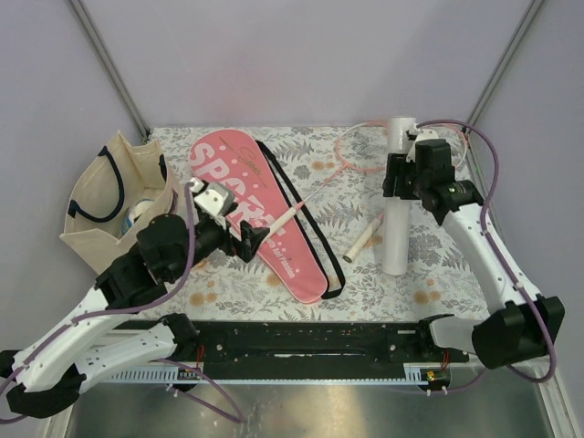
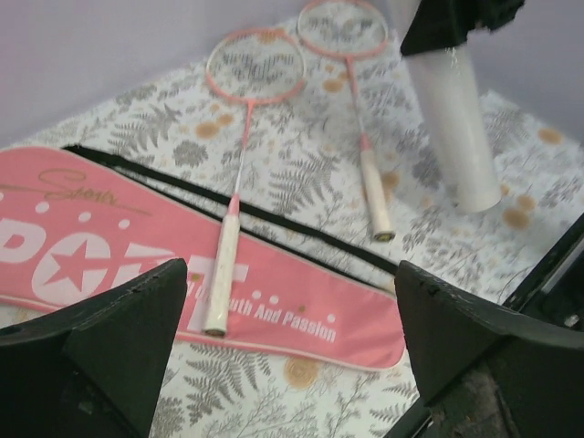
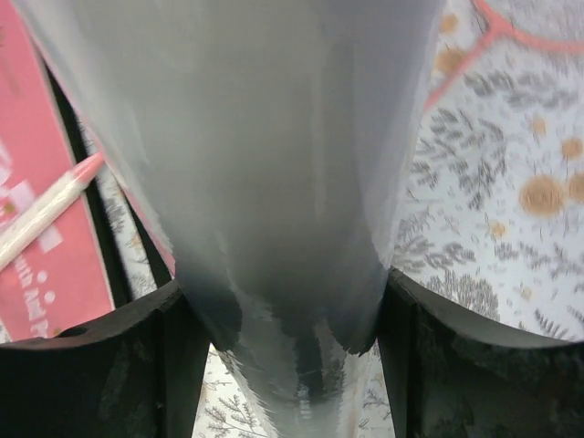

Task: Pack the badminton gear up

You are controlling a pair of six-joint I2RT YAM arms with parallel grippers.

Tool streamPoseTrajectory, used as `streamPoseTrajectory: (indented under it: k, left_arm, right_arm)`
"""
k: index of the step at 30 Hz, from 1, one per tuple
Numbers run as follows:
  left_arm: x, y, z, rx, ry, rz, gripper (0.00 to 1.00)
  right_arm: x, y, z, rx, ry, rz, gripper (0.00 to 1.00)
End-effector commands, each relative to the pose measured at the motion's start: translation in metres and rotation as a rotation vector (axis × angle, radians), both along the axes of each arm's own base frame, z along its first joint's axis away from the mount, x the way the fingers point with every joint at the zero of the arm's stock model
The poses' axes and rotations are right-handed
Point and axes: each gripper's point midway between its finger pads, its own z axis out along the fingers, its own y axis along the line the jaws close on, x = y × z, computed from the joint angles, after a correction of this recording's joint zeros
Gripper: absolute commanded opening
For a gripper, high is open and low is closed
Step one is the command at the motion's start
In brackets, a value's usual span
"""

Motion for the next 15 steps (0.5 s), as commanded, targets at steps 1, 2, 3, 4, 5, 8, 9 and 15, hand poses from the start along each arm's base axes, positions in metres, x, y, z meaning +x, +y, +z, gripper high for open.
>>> streamPoseTrajectory:
  k: [1,2,3,4,5,8,9,15]
  left_arm:
    - [0.008,-0.003,-0.025,0.067,-0.058,-0.006,0.99]
    - [0.011,-0.002,-0.032,0.077,-0.052,0.004,0.99]
    - [0.012,-0.002,-0.038,0.088,-0.045,0.013,0.99]
    - [0.014,-0.002,-0.043,0.100,-0.037,0.020,0.99]
    - [0.016,-0.001,-0.046,0.125,-0.049,0.022,0.99]
    - [0.018,-0.001,-0.049,0.147,-0.044,0.030,0.99]
    - [0.018,0.000,-0.049,0.148,-0.042,0.031,0.99]
    - [0.019,0.002,-0.053,0.154,-0.053,0.039,0.99]
  right_arm:
    - [0.017,-0.049,-0.032,0.103,0.130,-0.297,0.62]
    - [0.022,-0.063,-0.043,0.101,0.159,-0.342,0.62]
    - [0.025,-0.082,-0.051,0.092,0.186,-0.395,0.64]
    - [0.028,-0.097,-0.061,0.076,0.226,-0.436,0.64]
    - [0.029,-0.115,-0.066,0.054,0.259,-0.481,0.65]
    - [0.029,-0.151,-0.094,-0.054,0.395,-0.527,0.67]
    - [0.027,-0.163,-0.102,-0.100,0.439,-0.557,0.68]
    - [0.030,-0.200,-0.141,-0.067,0.565,-0.706,0.76]
